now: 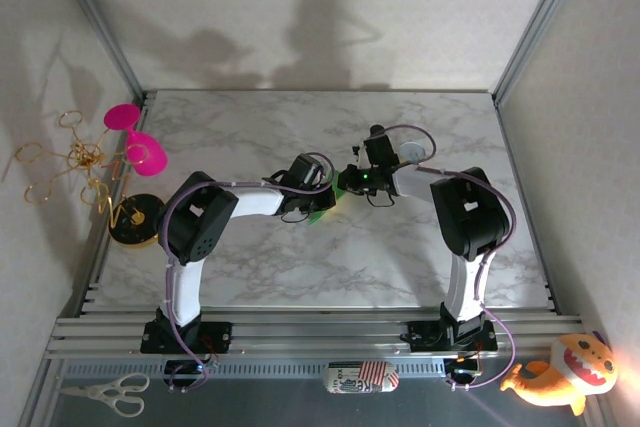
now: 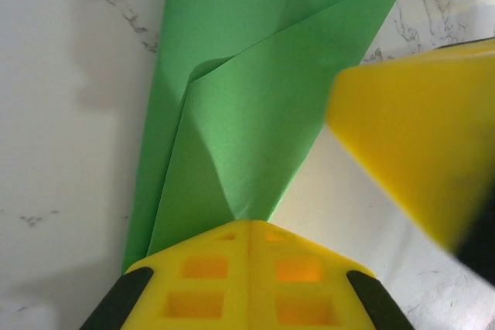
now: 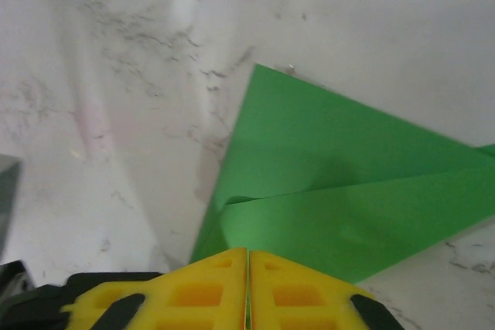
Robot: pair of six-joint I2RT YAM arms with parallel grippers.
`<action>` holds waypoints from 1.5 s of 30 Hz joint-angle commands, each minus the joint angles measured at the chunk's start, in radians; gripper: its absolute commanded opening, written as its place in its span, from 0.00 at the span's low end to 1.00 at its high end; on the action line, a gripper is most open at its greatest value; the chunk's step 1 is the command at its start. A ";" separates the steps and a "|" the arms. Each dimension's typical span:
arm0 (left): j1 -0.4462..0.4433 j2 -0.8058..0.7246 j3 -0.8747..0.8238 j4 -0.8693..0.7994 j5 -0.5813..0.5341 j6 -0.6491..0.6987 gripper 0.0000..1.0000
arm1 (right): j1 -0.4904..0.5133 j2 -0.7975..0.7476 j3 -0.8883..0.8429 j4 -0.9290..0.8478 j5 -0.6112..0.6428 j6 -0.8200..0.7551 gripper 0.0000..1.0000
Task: Fold a paper plane with a square sheet of paper (pick it up from the middle)
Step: Fold the wing for the fifth time at the center of the table.
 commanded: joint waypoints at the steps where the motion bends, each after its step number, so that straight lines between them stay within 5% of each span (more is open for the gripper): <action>1: 0.004 -0.010 0.022 -0.065 0.034 -0.013 0.00 | 0.004 0.042 0.001 -0.015 -0.020 0.009 0.11; 11: 0.017 -0.013 0.040 0.008 0.108 0.016 0.11 | 0.004 0.108 0.029 -0.094 0.033 -0.028 0.11; 25: 0.028 -0.002 -0.056 -0.129 0.037 0.094 0.03 | 0.004 0.155 0.070 -0.175 0.099 -0.057 0.11; 45: 0.009 -0.117 -0.167 -0.274 0.077 0.166 0.00 | 0.003 0.176 0.089 -0.214 0.121 -0.061 0.11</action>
